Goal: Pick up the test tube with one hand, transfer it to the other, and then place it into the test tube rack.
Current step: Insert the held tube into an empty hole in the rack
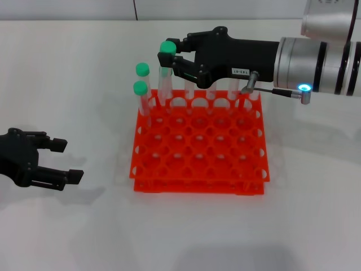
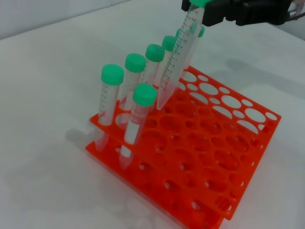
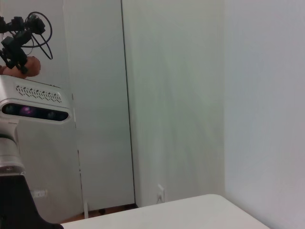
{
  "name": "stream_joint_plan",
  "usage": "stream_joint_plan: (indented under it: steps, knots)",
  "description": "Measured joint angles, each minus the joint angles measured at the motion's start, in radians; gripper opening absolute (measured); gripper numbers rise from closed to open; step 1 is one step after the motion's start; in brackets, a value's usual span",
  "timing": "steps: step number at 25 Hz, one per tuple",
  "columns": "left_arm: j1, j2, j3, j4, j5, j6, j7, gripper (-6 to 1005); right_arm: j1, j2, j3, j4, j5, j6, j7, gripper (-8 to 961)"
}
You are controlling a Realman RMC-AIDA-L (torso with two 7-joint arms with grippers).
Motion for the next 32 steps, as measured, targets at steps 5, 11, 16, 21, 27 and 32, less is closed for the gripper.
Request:
stream_joint_plan:
  steps: [5,11,16,21,27,32]
  knots:
    - [0.0,0.0,0.001,0.0,0.0,0.002,0.0,893,0.0,-0.002,0.001,-0.002,-0.009,-0.006,0.013,264]
    - [-0.002,0.0,0.002,0.0,-0.001,0.008,-0.001,893,0.002,-0.002,0.002,-0.014,-0.068,-0.007,0.068,264]
    - [-0.003,0.0,0.003,0.0,-0.002,0.01,-0.003,893,0.007,-0.007,0.003,-0.017,-0.084,-0.008,0.096,264]
    - [-0.003,0.0,0.003,0.0,-0.003,0.011,-0.001,893,0.008,-0.007,0.016,-0.037,-0.12,-0.01,0.127,264]
    - [0.0,0.0,0.003,0.0,-0.005,0.011,-0.001,893,0.001,-0.002,0.026,-0.052,-0.129,-0.006,0.127,264]
    - [0.001,0.0,0.003,0.0,-0.005,0.011,0.002,893,0.003,-0.001,0.026,-0.046,-0.131,-0.003,0.124,264]
